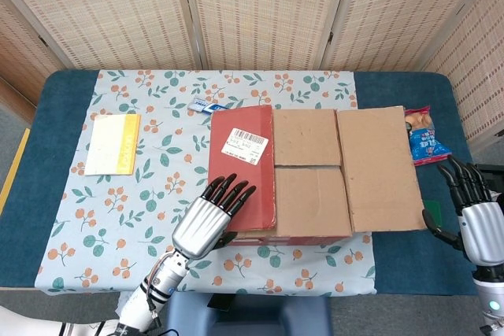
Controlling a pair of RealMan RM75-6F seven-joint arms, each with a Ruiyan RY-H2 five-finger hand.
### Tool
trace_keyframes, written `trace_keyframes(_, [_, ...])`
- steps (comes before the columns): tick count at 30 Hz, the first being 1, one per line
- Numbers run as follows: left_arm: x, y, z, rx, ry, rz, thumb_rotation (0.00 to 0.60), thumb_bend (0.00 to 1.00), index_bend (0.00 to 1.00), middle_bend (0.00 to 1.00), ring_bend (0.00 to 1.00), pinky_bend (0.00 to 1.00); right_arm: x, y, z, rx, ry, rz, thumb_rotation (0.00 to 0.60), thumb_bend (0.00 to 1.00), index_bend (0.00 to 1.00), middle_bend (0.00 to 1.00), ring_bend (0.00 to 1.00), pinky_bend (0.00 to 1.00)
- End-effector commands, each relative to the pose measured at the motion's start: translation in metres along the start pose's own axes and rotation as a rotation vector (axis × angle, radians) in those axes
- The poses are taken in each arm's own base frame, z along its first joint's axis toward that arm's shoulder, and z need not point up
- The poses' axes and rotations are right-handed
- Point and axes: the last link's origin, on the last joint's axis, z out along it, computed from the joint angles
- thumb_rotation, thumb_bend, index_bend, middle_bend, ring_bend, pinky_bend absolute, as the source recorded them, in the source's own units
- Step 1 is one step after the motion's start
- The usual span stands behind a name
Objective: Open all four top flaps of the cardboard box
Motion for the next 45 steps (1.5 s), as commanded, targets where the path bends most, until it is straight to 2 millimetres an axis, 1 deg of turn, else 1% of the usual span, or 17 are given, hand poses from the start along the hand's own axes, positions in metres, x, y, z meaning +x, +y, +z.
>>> trace_keyframes(1, [0.0, 0.0, 0.0, 0.0, 0.012, 0.002, 0.6, 0.29, 0.0, 0.15, 0.06, 0.18, 0.0, 0.0, 0.0, 0.0, 0.001, 0.0, 0.6, 0.41, 0.0, 0.0, 0.0, 0.0])
trace_keyframes(9, [0.003, -0.001, 0.0, 0.001, 0.039, 0.005, 0.6, 0.29, 0.0, 0.15, 0.06, 0.18, -0.001, 0.0, 0.0, 0.001, -0.004, -0.002, 0.6, 0.41, 0.0, 0.0, 0.0, 0.0])
trace_keyframes(16, [0.006, -0.006, -0.001, 0.006, 0.063, 0.002, 0.6, 0.29, 0.0, 0.15, 0.06, 0.17, -0.002, 0.0, 0.001, -0.004, -0.005, -0.004, 0.6, 0.41, 0.0, 0.0, 0.0, 0.0])
trace_keyframes(26, [0.015, -0.007, -0.002, 0.015, 0.105, 0.013, 0.6, 0.29, 0.0, 0.15, 0.06, 0.17, -0.001, 0.0, 0.0, -0.001, -0.005, -0.001, 0.6, 0.41, 0.0, 0.0, 0.0, 0.0])
trace_keyframes(38, [0.029, -0.01, -0.006, 0.027, 0.152, 0.01, 0.6, 0.29, 0.0, 0.15, 0.06, 0.17, -0.003, -0.001, 0.0, 0.0, -0.012, -0.006, 0.6, 0.41, 0.0, 0.0, 0.0, 0.0])
trace_keyframes(45, [0.042, -0.012, -0.01, 0.03, 0.187, 0.021, 0.6, 0.29, 0.0, 0.15, 0.06, 0.17, -0.004, -0.001, 0.001, -0.004, -0.016, -0.007, 0.6, 0.41, 0.0, 0.0, 0.0, 0.0])
